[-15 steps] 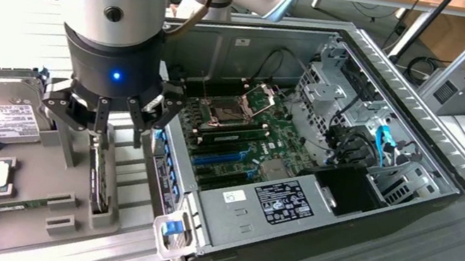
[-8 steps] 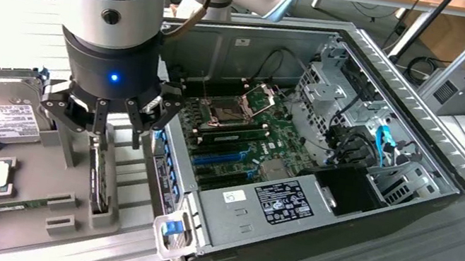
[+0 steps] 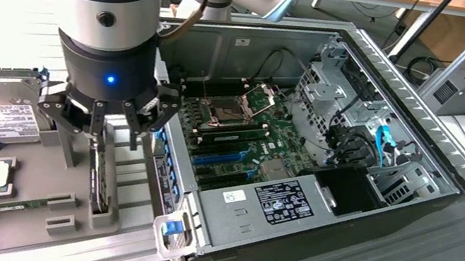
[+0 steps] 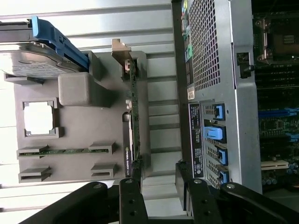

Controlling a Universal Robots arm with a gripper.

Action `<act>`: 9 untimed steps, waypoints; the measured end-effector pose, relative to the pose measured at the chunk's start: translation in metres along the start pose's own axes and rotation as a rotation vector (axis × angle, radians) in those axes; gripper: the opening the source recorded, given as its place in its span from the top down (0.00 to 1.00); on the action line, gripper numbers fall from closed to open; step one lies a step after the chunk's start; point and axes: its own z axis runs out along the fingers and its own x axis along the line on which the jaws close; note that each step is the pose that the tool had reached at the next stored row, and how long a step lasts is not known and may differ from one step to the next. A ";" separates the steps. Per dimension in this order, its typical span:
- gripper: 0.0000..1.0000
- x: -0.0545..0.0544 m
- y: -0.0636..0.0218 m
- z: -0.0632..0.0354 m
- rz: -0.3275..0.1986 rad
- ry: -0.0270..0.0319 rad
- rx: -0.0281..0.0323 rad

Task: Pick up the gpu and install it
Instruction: 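Pick up the gpu and move the gpu toward the slot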

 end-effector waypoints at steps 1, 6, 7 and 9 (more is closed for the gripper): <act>0.58 0.000 0.0000 0.0002 0.000 0.0000 0.0000; 0.58 0.002 -0.0003 0.0016 0.000 0.0001 0.0001; 0.58 0.003 -0.0003 0.0018 0.000 0.0001 0.0001; 0.58 0.003 -0.0003 0.0023 0.000 0.0002 0.0002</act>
